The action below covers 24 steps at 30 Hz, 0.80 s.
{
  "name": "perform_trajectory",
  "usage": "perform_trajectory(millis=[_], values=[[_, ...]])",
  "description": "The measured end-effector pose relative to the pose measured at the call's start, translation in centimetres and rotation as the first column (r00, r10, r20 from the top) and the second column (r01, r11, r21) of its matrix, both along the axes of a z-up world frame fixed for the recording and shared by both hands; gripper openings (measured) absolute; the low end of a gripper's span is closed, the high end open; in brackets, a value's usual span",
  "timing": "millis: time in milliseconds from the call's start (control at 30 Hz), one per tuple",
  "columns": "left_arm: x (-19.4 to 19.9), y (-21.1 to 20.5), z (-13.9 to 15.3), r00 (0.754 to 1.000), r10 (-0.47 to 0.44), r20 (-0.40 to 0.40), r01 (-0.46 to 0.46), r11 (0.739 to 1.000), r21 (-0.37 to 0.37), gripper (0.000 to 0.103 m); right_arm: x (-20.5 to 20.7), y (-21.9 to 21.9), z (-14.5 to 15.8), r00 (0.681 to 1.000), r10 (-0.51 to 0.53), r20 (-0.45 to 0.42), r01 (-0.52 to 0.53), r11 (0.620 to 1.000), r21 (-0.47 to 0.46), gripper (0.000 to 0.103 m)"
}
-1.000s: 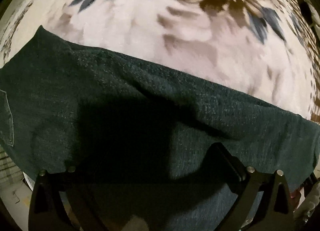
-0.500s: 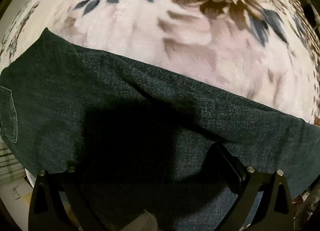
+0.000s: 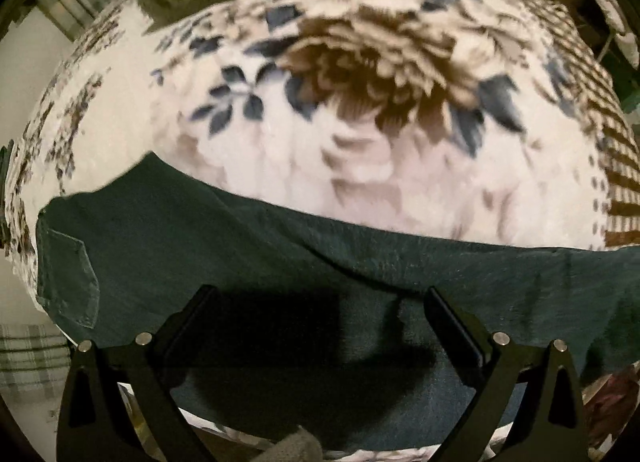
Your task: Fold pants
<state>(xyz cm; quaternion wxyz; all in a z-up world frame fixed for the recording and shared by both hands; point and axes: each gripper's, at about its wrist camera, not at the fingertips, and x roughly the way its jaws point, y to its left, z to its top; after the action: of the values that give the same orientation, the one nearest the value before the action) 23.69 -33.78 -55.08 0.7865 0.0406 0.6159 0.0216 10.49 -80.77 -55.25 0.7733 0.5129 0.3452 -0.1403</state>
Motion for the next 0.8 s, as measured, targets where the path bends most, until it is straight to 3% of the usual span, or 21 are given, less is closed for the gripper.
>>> perform_trajectory(millis=[200, 467, 667, 800], values=[[-0.9, 3.0, 1.7, 1.0, 0.002, 0.026, -0.002, 1.0, -0.009, 0.103, 0.8, 5.8, 3.9, 0.996, 0.09, -0.004, -0.09, 0.994, -0.06, 0.007], [-2.4, 9.5, 3.1, 0.996, 0.091, 0.013, -0.091, 0.995, -0.042, 0.103, 1.6, 15.3, 6.6, 0.976, 0.219, -0.017, -0.22, 0.97, -0.1, 0.007], [-3.7, 15.3, 4.8, 0.981, 0.193, 0.008, -0.191, 0.978, -0.087, 0.103, 2.3, 24.6, 6.7, 0.934, 0.355, -0.049, -0.358, 0.926, -0.122, 0.007], [-4.6, 19.4, 5.4, 0.967, 0.253, 0.003, -0.252, 0.962, -0.105, 0.103, 3.0, 30.8, 5.6, 0.89, 0.451, -0.072, -0.456, 0.88, -0.128, 0.007]])
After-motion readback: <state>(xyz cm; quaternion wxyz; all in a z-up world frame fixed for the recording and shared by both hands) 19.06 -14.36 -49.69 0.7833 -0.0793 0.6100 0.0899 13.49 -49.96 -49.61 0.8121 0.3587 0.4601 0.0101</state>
